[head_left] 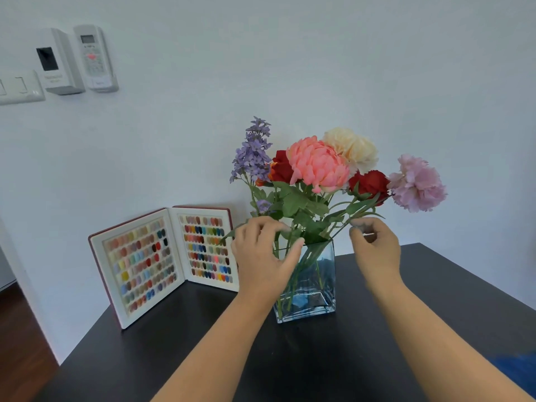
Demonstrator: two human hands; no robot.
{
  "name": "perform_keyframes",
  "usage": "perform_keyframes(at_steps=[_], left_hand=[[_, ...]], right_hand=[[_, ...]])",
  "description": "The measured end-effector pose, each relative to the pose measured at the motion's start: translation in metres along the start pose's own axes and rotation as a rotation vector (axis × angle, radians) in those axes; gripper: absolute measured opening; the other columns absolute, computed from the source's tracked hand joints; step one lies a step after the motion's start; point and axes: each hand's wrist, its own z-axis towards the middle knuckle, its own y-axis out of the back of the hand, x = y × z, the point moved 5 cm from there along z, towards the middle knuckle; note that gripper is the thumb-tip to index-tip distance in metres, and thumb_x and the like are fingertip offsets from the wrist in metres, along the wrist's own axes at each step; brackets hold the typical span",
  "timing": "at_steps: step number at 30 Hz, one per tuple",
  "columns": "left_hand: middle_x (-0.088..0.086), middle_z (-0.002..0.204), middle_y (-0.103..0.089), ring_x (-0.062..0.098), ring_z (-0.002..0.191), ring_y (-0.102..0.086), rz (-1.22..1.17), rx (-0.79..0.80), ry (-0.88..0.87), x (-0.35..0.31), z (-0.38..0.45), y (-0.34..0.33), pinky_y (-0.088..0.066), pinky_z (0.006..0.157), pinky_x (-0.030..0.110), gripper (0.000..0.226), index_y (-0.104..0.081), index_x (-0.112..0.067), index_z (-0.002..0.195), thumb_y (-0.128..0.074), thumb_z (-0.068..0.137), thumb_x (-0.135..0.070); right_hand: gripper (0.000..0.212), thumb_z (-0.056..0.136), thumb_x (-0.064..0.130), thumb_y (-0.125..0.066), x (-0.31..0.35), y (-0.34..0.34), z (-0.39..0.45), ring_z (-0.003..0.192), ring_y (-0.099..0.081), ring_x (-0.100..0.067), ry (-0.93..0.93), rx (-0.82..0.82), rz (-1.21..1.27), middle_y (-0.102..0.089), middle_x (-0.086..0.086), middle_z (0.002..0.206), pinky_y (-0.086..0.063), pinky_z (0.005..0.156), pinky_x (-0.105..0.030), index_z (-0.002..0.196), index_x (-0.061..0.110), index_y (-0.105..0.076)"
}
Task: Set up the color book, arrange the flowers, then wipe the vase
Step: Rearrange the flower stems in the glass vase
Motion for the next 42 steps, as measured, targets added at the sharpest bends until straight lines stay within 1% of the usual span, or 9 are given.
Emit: perform_keyframes(at_steps=[2, 4, 7, 14, 20, 27, 30, 36, 42], left_hand=[[-0.014, 0.107, -0.046, 0.012, 0.104, -0.04, -0.035, -0.014, 0.144, 0.013, 0.0, -0.002, -0.033, 0.088, 0.033, 0.028, -0.059, -0.028, 0.094, -0.076, 0.074, -0.039], [-0.016, 0.11, -0.04, 0.009, 0.107, -0.034, -0.04, -0.009, 0.266, 0.025, 0.001, -0.006, -0.032, 0.09, 0.033, 0.036, -0.054, -0.032, 0.098, -0.077, 0.073, -0.044], [-0.013, 0.114, -0.041, 0.014, 0.111, -0.037, -0.006, 0.027, 0.31, 0.033, 0.003, -0.014, -0.031, 0.091, 0.033, 0.048, -0.051, -0.032, 0.106, -0.077, 0.071, -0.051], [-0.009, 0.127, -0.045, 0.02, 0.12, -0.033, 0.143, 0.06, 0.324, 0.038, 0.009, -0.032, -0.026, 0.089, 0.037, 0.052, -0.056, -0.036, 0.108, -0.073, 0.068, -0.064], [-0.001, 0.13, -0.046, 0.025, 0.116, -0.031, 0.252, 0.095, 0.305, 0.042, 0.018, -0.044, -0.029, 0.089, 0.043, 0.053, -0.068, -0.03, 0.102, -0.067, 0.068, -0.071], [0.002, 0.131, -0.044, 0.023, 0.107, -0.026, 0.356, 0.138, 0.296, 0.049, 0.03, -0.045, -0.028, 0.083, 0.04, 0.055, -0.077, -0.025, 0.092, -0.06, 0.073, -0.073], [0.003, 0.132, -0.045, 0.023, 0.107, -0.025, 0.372, 0.162, 0.309, 0.053, 0.035, -0.044, -0.029, 0.085, 0.042, 0.065, -0.077, -0.019, 0.092, -0.056, 0.072, -0.077], [0.007, 0.126, -0.052, 0.034, 0.113, -0.037, 0.289, 0.178, 0.306, 0.05, 0.033, -0.045, -0.035, 0.09, 0.049, 0.075, -0.076, -0.019, 0.098, -0.058, 0.062, -0.082], [0.004, 0.127, -0.048, 0.031, 0.111, -0.037, 0.203, 0.159, 0.384, 0.055, 0.031, -0.049, -0.034, 0.089, 0.043, 0.059, -0.076, -0.021, 0.094, -0.066, 0.068, -0.073]], right_hand=[[0.014, 0.084, 0.025, -0.061, -0.016, 0.005, 0.008, 0.074, -0.056, -0.005, -0.139, -0.017, 0.05, -0.058, 0.013, 0.083, -0.042, 0.064, -0.026, 0.095, 0.034, -0.06], [0.027, 0.086, 0.038, -0.06, -0.023, 0.002, 0.017, 0.091, -0.06, -0.017, -0.236, 0.062, 0.047, -0.059, 0.009, 0.094, -0.047, 0.075, -0.034, 0.111, 0.031, -0.053], [0.036, 0.091, 0.043, -0.051, -0.016, -0.009, 0.032, 0.096, -0.062, -0.024, -0.203, 0.185, -0.054, -0.061, 0.004, 0.101, -0.049, 0.086, -0.045, 0.121, 0.026, -0.047], [0.023, 0.097, 0.029, -0.044, 0.011, -0.046, 0.054, 0.07, -0.057, -0.021, -0.077, 0.292, -0.281, -0.057, 0.0, 0.072, -0.036, 0.053, -0.026, 0.111, 0.011, -0.048], [0.031, 0.1, 0.026, -0.039, 0.021, -0.075, 0.051, 0.086, -0.048, -0.021, -0.051, 0.403, -0.249, -0.051, 0.0, 0.098, -0.036, 0.073, -0.031, 0.128, 0.013, -0.039], [0.011, 0.1, 0.023, -0.039, 0.036, -0.092, 0.043, 0.063, -0.054, -0.015, 0.092, 0.472, -0.248, -0.056, 0.002, 0.075, -0.036, 0.051, -0.027, 0.11, 0.018, -0.039], [0.023, 0.1, 0.018, -0.039, 0.048, -0.091, 0.047, 0.058, -0.053, -0.014, 0.184, 0.5, -0.36, -0.053, 0.002, 0.069, -0.032, 0.047, -0.025, 0.121, 0.009, -0.038], [0.024, 0.097, 0.006, -0.041, 0.07, -0.083, 0.063, 0.085, -0.058, -0.042, 0.285, 0.556, -0.532, -0.06, -0.031, 0.096, -0.038, 0.062, -0.036, 0.118, -0.005, -0.04], [0.008, 0.098, 0.017, -0.044, 0.069, -0.078, 0.057, 0.067, -0.05, -0.023, 0.293, 0.551, -0.458, -0.053, -0.002, 0.073, -0.035, 0.054, -0.03, 0.095, 0.013, -0.039]])
